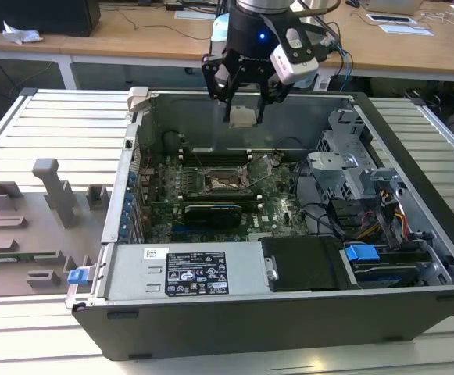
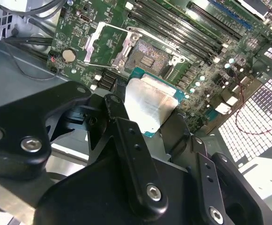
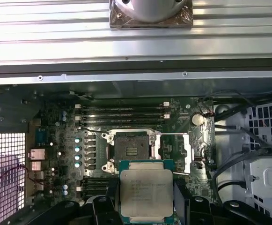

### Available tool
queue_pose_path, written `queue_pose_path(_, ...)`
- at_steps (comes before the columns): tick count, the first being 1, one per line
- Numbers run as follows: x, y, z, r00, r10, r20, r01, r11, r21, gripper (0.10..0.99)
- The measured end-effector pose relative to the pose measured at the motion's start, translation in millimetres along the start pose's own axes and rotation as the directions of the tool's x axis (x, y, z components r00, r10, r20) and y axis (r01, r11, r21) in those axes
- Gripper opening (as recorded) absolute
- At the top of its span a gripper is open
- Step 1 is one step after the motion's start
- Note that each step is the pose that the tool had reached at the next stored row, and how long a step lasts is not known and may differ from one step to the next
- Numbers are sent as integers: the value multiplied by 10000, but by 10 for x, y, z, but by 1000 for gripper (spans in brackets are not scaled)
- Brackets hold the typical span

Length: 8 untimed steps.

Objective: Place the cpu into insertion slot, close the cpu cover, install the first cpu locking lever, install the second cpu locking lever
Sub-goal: 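Place the cpu into insertion slot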

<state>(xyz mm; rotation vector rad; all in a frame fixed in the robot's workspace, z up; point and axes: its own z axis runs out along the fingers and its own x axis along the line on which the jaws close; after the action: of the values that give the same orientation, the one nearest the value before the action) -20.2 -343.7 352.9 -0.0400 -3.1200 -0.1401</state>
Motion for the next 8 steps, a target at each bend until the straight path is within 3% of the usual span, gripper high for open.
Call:
queue_pose_path(4,-1,-4,48,10000,0,0,0,10000,1,541)
queue_pose_path(8,-4,-18,201,10000,0,0,0,10000,1,541)
